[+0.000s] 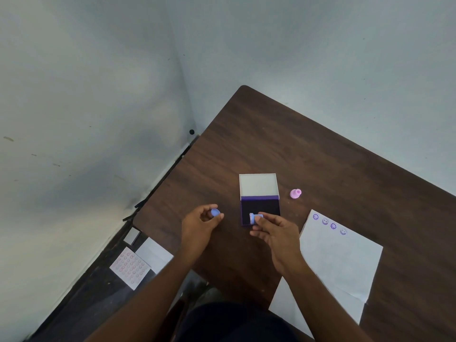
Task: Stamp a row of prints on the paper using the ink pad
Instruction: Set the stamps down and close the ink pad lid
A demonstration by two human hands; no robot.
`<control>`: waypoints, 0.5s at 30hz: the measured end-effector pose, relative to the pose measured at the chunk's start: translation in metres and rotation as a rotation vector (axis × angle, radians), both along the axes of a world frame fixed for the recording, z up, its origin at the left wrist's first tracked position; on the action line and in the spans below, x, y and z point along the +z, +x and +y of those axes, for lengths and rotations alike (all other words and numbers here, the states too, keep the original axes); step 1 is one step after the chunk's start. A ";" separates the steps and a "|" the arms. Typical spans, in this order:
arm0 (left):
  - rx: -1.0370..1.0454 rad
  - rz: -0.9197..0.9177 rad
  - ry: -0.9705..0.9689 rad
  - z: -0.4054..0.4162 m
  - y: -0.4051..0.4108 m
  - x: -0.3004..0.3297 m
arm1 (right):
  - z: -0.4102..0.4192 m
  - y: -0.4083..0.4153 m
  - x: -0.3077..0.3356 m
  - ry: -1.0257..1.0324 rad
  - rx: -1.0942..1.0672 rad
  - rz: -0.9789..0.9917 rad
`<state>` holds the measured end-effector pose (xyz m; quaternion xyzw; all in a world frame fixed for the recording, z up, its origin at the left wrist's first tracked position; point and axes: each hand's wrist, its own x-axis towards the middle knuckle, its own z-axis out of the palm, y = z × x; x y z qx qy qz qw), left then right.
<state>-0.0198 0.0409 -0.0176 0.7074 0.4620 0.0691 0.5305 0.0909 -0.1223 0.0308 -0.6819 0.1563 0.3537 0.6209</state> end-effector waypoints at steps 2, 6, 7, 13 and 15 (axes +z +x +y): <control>0.014 -0.045 -0.080 0.000 0.000 0.005 | 0.001 0.000 0.000 0.006 -0.008 0.006; 0.055 -0.179 -0.240 -0.002 0.002 0.014 | 0.003 0.000 0.000 0.037 -0.024 0.046; 0.056 -0.202 -0.258 -0.003 0.003 0.016 | 0.004 0.000 0.001 0.041 -0.024 0.055; -0.077 -0.241 -0.188 -0.003 0.005 0.023 | 0.008 -0.001 0.001 0.062 -0.020 0.083; -0.174 -0.215 -0.114 -0.004 0.006 0.024 | 0.009 -0.001 0.001 0.069 -0.020 0.099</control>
